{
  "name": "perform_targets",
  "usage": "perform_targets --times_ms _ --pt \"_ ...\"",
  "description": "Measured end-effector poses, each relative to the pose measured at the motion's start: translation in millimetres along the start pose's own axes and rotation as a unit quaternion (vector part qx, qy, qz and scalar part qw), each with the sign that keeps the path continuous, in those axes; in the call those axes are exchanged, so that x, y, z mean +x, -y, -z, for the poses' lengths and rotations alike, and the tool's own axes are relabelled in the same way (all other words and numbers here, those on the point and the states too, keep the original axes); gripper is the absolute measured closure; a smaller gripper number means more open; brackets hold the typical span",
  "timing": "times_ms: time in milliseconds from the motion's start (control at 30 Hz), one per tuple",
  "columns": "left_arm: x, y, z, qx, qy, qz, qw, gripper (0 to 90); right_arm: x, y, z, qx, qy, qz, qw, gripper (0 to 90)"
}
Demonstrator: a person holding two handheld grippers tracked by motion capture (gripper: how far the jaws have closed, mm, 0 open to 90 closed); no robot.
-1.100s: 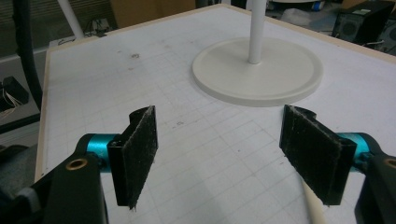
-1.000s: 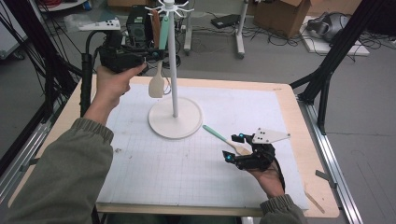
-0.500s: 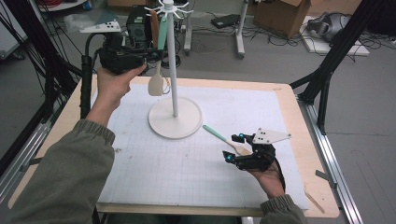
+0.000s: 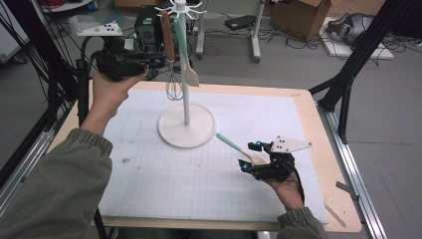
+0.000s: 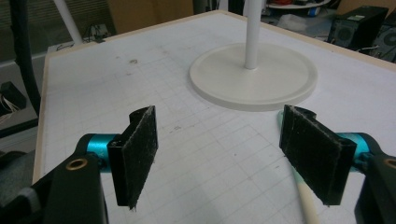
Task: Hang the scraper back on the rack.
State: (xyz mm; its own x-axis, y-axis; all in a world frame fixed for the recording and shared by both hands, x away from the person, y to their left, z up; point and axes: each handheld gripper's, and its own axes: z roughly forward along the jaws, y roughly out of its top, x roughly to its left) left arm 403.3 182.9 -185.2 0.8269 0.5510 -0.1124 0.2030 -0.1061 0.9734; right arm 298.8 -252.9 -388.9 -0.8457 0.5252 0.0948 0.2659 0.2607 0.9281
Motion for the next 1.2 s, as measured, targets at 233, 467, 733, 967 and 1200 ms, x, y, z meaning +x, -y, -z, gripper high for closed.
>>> perform_targets --times_ms 233,467,733,967,1200 --pt "-0.6 -1.9 10.9 0.009 0.000 -0.007 0.9999 74.0 -4.9 0.5 2.7 -0.008 0.002 -0.008 0.9999 27.1" --pt "-4.6 -4.3 12.7 0.024 0.005 -0.020 0.9995 83.1 -8.5 0.4 0.6 -0.010 0.001 -0.015 0.9998 26.8" --pt "-12.6 -16.0 12.3 0.022 0.013 -0.028 0.9993 87.3 -14.1 2.3 5.9 -0.018 0.004 -0.031 0.9994 26.3" --pt "-20.3 -25.5 9.2 0.023 0.019 -0.037 0.9989 89.7 -16.0 2.9 10.4 -0.022 0.010 -0.030 0.9992 26.0" --pt "-23.6 -29.4 6.1 0.026 0.023 -0.036 0.9987 89.7 -15.4 2.7 10.6 -0.021 0.010 -0.029 0.9993 26.0"
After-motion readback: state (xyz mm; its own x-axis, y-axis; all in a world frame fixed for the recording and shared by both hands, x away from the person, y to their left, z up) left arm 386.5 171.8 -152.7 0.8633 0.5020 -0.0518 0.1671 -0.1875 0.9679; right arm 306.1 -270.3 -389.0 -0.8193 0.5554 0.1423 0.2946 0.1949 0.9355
